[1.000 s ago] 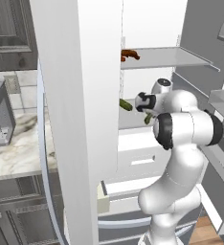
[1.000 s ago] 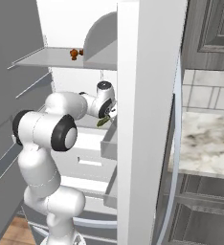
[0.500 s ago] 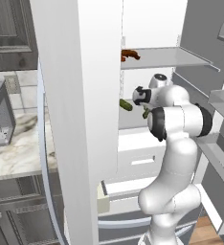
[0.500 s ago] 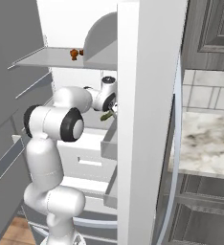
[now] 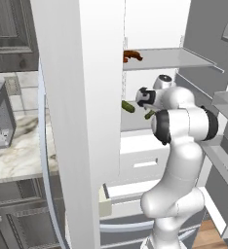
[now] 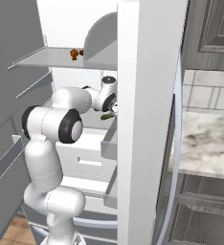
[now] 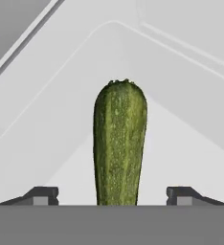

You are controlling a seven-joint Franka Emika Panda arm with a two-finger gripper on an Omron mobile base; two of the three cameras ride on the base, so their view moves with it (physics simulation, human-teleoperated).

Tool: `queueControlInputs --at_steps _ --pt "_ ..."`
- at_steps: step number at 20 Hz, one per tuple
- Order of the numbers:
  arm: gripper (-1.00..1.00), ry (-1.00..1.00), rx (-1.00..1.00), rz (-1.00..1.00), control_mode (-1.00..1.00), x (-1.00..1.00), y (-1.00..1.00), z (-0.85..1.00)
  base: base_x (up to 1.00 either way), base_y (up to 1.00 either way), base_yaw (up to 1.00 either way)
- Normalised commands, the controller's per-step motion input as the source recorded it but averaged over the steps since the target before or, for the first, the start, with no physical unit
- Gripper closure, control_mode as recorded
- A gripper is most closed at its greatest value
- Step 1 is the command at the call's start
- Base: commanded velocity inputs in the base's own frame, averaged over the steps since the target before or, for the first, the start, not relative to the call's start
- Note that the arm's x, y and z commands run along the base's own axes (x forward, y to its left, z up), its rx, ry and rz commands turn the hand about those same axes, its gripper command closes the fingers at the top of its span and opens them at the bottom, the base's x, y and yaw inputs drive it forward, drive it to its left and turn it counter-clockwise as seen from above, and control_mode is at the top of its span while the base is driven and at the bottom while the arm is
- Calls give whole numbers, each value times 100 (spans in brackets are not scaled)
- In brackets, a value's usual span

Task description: Transport the chicken drumstick and squash to the fridge. Place the chicken drumstick on the rack containing meat and place the squash on the rack containing the vegetable, ensuring meats and vegetables are on different racks.

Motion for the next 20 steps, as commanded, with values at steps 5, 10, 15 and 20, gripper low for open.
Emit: queueControlInputs --at_steps 5,10,15,20 --pt "-100 -6 0 0 -100 -63 0 0 0 0 0" --pt "-100 -16 -2 0 -100 -79 11 25 0 0 0" --pt "-100 -5 -4 0 -100 -56 23 71 0 0 0" --pt "-100 0 -2 0 -100 -91 5 54 0 0 0"
